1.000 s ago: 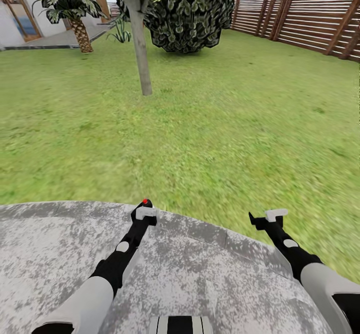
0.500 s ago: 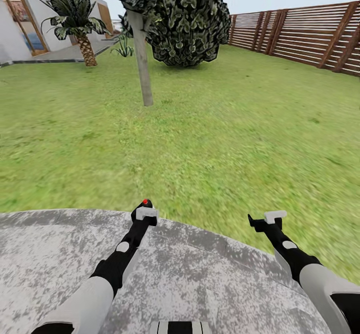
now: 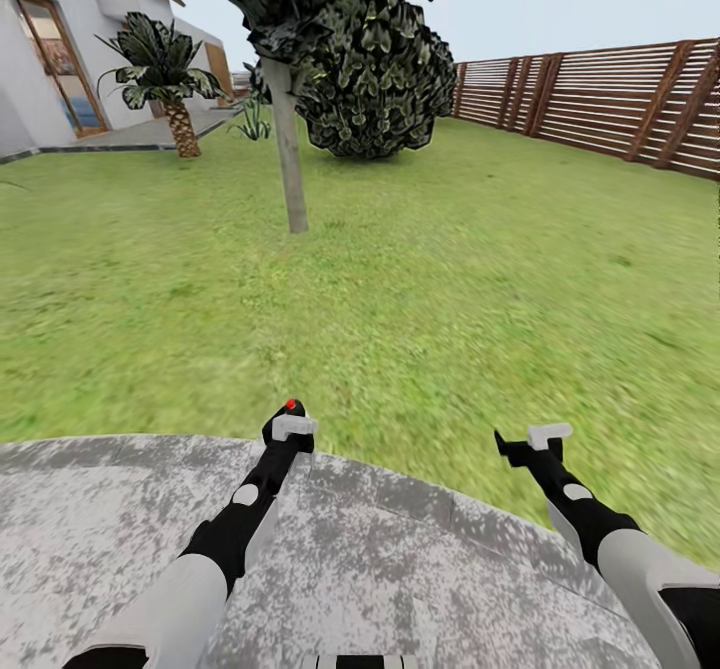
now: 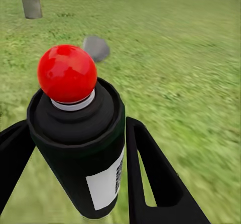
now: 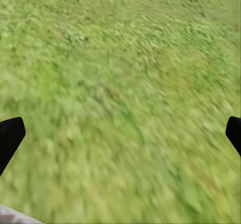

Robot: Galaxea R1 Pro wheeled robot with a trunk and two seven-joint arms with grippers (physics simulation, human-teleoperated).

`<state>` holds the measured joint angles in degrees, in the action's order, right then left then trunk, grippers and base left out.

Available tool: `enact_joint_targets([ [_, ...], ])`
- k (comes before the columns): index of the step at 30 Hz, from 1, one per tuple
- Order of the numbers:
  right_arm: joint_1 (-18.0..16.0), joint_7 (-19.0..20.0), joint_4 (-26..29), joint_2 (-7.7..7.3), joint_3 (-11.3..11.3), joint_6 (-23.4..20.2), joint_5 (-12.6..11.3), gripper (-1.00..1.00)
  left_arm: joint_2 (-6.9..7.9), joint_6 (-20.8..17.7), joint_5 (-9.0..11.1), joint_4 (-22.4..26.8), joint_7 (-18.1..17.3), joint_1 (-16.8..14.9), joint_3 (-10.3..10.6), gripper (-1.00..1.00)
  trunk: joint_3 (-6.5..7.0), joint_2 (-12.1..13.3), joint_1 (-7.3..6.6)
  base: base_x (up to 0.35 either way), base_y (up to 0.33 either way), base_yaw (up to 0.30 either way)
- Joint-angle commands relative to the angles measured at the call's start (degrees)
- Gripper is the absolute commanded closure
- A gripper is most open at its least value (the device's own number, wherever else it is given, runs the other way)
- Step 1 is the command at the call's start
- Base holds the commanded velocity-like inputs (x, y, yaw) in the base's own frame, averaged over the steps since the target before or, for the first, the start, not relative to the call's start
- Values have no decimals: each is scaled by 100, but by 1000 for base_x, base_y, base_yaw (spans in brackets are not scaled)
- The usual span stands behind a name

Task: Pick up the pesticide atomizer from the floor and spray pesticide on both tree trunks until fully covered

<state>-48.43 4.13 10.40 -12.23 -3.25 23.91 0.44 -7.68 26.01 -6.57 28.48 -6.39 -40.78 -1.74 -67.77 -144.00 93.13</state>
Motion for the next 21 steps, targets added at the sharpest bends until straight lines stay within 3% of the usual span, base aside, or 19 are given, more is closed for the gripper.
enact_joint_targets([
  [1, 0, 0, -1, 0, -1, 0, 0, -100, -1, 0, -2, 0, 6, 0, 0, 100, 23, 2, -2, 0, 0, 0],
  [21, 0, 0, -3, 10, -1, 0, 0, -100, -5, 0, -2, 0, 3, 0, 7, 100, 362, 29, -54, 0, 0, 0],
])
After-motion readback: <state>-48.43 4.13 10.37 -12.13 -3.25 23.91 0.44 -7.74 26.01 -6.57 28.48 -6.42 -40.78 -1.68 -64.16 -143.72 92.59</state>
